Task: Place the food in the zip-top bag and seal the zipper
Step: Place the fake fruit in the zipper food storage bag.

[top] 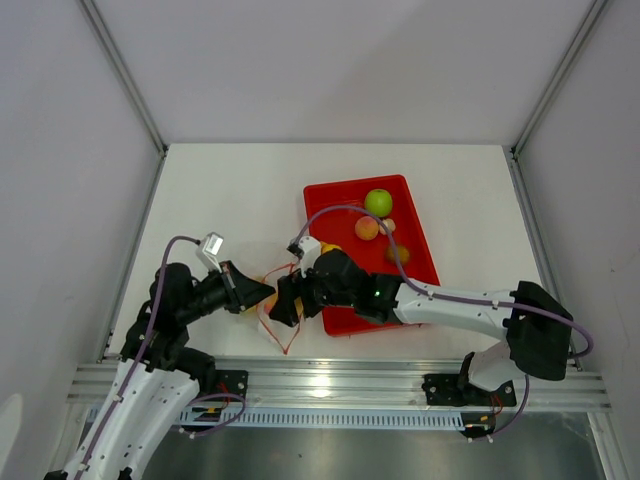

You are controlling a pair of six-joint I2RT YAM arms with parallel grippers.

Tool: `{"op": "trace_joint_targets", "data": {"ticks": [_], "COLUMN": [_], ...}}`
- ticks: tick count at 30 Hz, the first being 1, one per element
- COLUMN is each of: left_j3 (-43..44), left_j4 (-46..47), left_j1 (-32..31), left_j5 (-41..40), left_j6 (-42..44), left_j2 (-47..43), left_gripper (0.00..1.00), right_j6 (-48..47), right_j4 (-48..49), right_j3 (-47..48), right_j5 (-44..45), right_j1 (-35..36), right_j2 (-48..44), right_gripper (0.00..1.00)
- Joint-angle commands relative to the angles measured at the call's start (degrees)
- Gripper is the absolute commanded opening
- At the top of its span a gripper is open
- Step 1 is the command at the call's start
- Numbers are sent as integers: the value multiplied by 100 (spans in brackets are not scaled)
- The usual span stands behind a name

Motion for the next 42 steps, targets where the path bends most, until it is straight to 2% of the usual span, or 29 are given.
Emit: {"op": "trace_joint_targets", "data": {"ticks": [1,3,4,6,8,21,34,38,42], "left_j3": [187,178,169,161,178,266,503,504,424], "left_j4": [94,112,103,85,59,24,-222,-222,-135], "left_j1": [-63,-72,-72,-72,-72,-81,-72,-72,-72], "left_j5": [29,29,29,11,-6,-121,-305,-270,-174], "left_j6": [-168,-186,-186,-177,-151,-98,-54,-63,-133], "left_j2": [-57,-83,-83,-101,-92,-48,-233,-206,-189], "left_gripper": [1,1,1,1,0,1,1,1,1], "right_j6": [161,153,144,153,161,21,-50,-84,-85], "right_j4": [-9,-10,-219,-273,-291,-300,-563,-607,-695], "right_j3": [330,470,497,558,550,190,-30,-65,31], "right_j5": [255,220,229,238,229,343,571,852,739], "right_j1": [-78,-113,-113,-113,-104,-51,-16,-69,-297], "right_j2": [145,206,259,294,277,-162,-759,-1006,-910], "right_gripper": [31,43,58,71,89,99,99,97,90]}}
